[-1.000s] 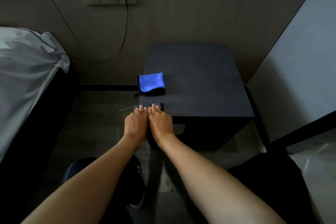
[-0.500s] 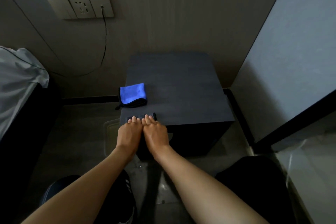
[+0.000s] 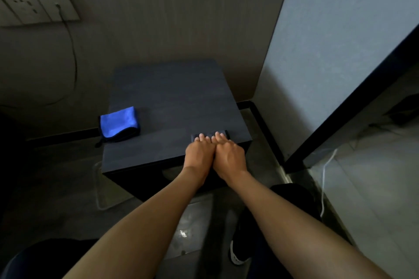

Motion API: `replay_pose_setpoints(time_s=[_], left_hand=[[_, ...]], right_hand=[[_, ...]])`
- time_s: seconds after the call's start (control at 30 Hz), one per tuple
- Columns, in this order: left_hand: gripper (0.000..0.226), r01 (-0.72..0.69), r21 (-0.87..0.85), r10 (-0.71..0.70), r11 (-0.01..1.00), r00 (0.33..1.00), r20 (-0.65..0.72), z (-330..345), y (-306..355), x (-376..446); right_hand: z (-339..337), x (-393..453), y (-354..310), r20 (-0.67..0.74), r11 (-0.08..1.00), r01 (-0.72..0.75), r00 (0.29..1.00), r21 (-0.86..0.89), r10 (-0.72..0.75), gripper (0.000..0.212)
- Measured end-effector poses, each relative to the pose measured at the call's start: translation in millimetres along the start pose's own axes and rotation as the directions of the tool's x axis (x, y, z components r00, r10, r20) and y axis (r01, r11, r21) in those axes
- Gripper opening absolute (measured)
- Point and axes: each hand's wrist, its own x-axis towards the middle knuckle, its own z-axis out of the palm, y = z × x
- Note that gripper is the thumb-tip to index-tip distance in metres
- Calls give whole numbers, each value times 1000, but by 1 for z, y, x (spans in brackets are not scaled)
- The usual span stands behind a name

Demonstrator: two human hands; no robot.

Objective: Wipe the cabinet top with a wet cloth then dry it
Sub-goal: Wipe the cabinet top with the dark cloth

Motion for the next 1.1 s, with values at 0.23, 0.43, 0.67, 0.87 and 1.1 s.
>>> replay_pose_setpoints(time_s=[0.23,0.43,0.67,0.87,1.1], left_hand=[[43,-78,-75,76,994,997,-33,-4,52,30],[50,-125,-156,113,980,990,-79,-3,73,44],[63,-37,-328,43,944,999,9,1,49,55],[74,42,-314,-22,949,997,69,4,29,85],[80,13,-218,-7,976,1000,29,11,9,129]], right_hand=[[-9,0,60,-7,993,-116,993,-3,116,42],[-18,3,82,8,990,-142,990,-19,143,41],[-26,31,65,39,992,-117,992,-40,119,28],[-22,71,55,114,996,-77,990,-36,81,46],[-5,124,57,50,999,-51,997,-16,52,44]])
